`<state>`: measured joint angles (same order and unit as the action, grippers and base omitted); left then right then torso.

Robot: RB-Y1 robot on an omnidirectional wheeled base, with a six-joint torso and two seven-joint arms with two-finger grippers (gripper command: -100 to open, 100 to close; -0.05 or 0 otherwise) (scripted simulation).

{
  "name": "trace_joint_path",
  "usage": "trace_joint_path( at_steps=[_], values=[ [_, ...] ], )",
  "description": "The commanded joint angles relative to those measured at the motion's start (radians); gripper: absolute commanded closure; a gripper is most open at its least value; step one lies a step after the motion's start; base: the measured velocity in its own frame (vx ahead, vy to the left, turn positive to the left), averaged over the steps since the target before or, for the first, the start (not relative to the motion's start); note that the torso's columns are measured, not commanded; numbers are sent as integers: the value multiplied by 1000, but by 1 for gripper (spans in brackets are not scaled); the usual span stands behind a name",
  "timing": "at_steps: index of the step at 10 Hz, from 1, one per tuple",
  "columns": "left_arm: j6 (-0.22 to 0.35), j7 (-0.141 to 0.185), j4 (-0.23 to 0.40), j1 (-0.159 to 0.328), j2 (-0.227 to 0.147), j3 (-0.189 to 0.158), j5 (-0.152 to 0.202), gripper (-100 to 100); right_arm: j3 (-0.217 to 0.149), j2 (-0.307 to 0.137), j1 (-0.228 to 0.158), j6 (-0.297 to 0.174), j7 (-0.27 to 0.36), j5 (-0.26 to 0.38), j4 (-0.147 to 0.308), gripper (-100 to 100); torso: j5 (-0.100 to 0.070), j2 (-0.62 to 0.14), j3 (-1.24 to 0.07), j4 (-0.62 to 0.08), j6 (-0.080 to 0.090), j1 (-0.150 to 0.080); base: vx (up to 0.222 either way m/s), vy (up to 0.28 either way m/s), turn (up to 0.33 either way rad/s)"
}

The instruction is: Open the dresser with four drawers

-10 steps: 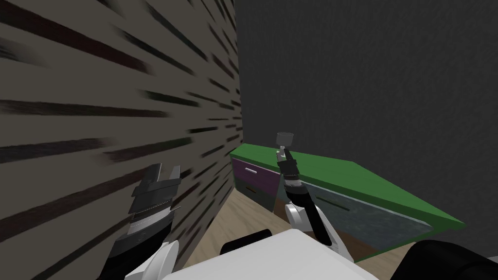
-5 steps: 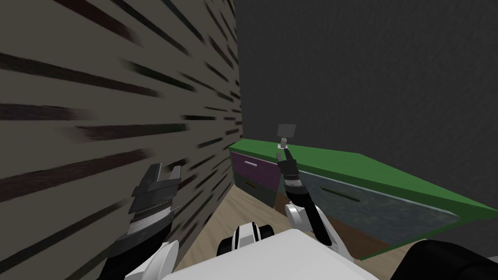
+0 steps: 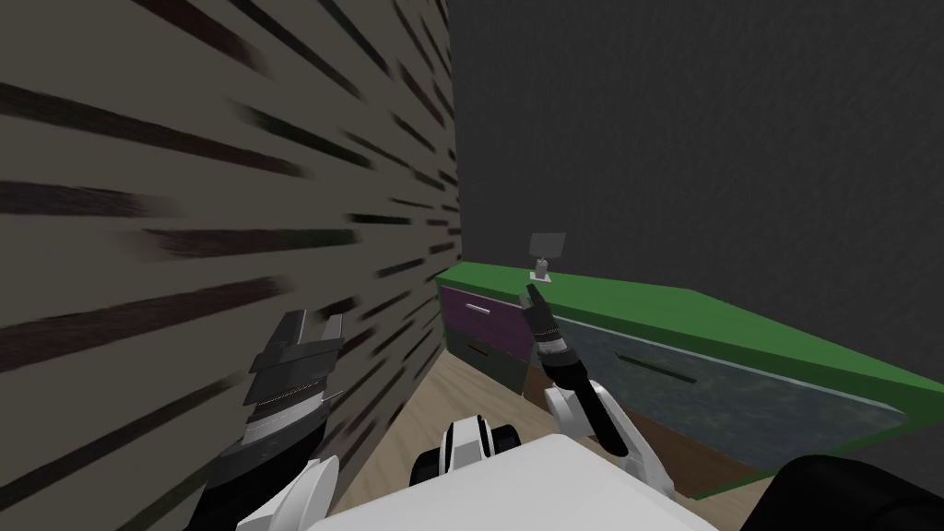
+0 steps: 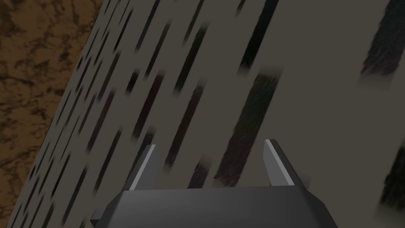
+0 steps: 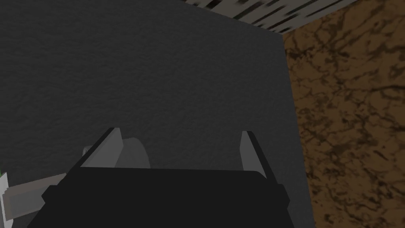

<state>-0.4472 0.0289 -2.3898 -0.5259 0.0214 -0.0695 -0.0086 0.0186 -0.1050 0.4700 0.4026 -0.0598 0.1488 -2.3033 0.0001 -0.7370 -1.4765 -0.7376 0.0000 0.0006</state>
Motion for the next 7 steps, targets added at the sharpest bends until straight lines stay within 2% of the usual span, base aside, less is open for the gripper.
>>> trace_joint_path(
  at_steps=[1, 3, 4, 6, 7],
  values=[
    [0, 0, 0, 0, 0, 0, 0, 0, -1, -42, -22, -48, 54, 75, 42, -100, 0, 0, 0, 0, 0, 0, 37, 50, 31],
    [0, 0, 0, 0, 0, 0, 0, 0, -4, -68, -40, -96, 102, 136, 77, -100, 0, -1, 0, 0, 0, 0, 44, 58, 37],
    [0, 0, 0, 0, 0, 0, 0, 0, -4, -68, -40, -96, 102, 145, 77, -100, 0, -1, 0, 0, 0, 0, 30, 36, 8],
    [0, 0, 0, 0, 0, 0, 0, 0, -8, -88, -60, -151, 156, 213, 117, -100, 0, -2, 1, -1, 0, -1, 28, 47, 34],
    [0, 0, 0, 0, 0, 0, 0, 0, -8, -88, -60, -151, 156, 225, 117, -100, 0, -1, 1, 0, 0, 0, 35, 40, 11]
  ],
)
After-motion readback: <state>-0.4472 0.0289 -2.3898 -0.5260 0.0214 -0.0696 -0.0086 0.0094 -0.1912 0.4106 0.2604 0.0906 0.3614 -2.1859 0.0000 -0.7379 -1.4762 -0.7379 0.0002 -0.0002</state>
